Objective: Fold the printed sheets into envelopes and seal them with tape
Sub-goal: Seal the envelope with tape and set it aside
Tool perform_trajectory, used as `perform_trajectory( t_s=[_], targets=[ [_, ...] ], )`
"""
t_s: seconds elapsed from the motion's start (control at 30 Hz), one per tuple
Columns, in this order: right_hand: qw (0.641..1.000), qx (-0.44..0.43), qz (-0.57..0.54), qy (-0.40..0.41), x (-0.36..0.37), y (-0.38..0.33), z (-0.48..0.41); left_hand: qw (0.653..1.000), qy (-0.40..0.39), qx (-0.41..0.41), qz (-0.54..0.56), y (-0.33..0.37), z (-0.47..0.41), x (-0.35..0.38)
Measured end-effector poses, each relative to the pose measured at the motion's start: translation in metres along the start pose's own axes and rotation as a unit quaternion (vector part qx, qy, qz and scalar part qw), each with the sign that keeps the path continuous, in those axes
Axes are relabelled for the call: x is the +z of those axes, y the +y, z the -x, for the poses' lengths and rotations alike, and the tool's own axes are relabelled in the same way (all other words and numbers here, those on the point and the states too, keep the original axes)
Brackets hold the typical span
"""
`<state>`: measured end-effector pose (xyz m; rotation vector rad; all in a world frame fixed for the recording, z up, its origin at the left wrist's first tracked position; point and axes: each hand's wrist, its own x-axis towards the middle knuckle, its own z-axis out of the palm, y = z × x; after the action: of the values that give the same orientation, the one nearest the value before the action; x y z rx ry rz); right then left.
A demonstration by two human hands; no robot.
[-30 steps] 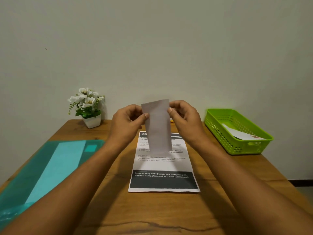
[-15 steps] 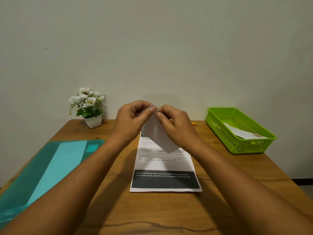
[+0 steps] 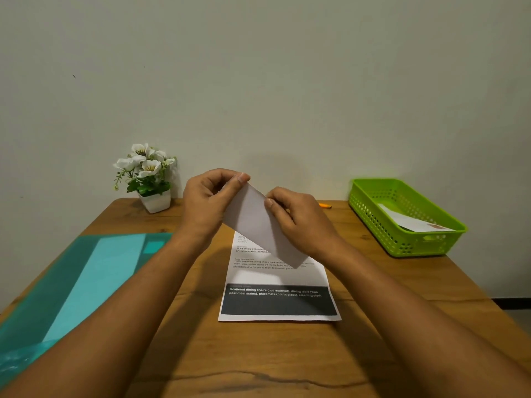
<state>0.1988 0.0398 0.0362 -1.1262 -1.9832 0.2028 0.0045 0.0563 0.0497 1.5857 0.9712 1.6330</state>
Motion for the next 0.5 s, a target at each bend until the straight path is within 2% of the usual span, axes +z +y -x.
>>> perform_trajectory(
  t_s=[0.23,0.33,0.4,0.5],
  targets=[
    [0.998,0.026,0.037,-0.033,-0.002,0.041,0.023,0.994,0.093,-0.046,0.043,-0.010,-0.003,-0.019],
    [0.997,0.057,0.031,-0.035,-0.005,0.054,0.032,0.990,0.109,-0.079,0.040,-0.022,0.000,-0.025],
    [0.996,0.081,0.003,-0.028,-0.006,0.061,0.035,0.988,0.116,-0.096,0.031,-0.032,0.003,-0.029],
    [0.985,0.139,-0.103,0.000,-0.005,0.066,0.037,0.986,0.119,-0.116,-0.012,-0.042,0.011,-0.029]
  ],
)
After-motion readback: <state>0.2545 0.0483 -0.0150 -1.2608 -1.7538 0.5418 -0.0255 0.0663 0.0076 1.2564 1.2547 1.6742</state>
